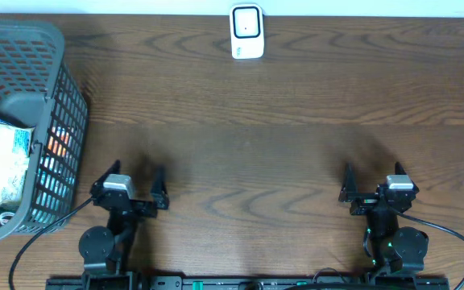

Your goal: Scan the item barcode

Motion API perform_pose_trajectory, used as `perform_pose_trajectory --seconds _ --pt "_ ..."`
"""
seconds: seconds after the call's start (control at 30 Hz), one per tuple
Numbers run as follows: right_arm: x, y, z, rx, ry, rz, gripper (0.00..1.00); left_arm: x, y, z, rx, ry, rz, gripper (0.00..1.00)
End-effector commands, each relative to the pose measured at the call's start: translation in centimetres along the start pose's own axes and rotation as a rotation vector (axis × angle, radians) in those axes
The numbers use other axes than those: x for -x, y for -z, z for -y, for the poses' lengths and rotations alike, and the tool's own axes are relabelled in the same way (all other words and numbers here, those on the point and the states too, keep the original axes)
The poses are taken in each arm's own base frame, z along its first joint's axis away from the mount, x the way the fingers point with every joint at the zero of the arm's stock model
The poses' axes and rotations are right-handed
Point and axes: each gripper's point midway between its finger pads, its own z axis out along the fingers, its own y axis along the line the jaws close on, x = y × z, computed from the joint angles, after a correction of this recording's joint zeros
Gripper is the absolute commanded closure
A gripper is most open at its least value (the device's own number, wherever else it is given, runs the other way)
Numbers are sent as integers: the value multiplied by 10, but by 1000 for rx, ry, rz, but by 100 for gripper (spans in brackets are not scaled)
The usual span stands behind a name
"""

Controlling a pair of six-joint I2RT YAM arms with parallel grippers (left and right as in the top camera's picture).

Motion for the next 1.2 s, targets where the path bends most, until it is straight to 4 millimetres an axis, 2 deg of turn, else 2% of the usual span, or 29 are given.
perform_pose_trajectory --seconds 0.0,0.13,0.23,0.37,0.47,0.67,0.73,0.83,1.0,1.17 --pt "-1 0 1 -2 -4 -1 1 -13 2 27 -163 75 -56 2" --pt "-1 0 1 -2 -4 -1 1 -6 2 27 -163 64 -27 2" --pt "-1 0 1 -2 -4 -1 1 12 5 39 -228 49 41 2" --pt "-1 0 1 -2 -4 -1 1 57 14 50 -281 54 219 2" --pt "-1 0 1 -2 -4 -1 1 95 29 59 -332 91 351 2" --pt "-1 0 1 -2 -4 -1 1 141 50 72 -397 210 423 2" --pt "-1 0 1 -2 -4 -1 1 162 60 81 -424 189 451 2" --pt "-1 0 1 -2 -4 -1 1 193 72 100 -463 47 467 2" --pt "-1 0 1 -2 -4 -1 1 233 62 108 -405 -153 359 2" --pt "-1 0 1 -2 -4 -1 1 265 38 101 -333 -173 178 2"
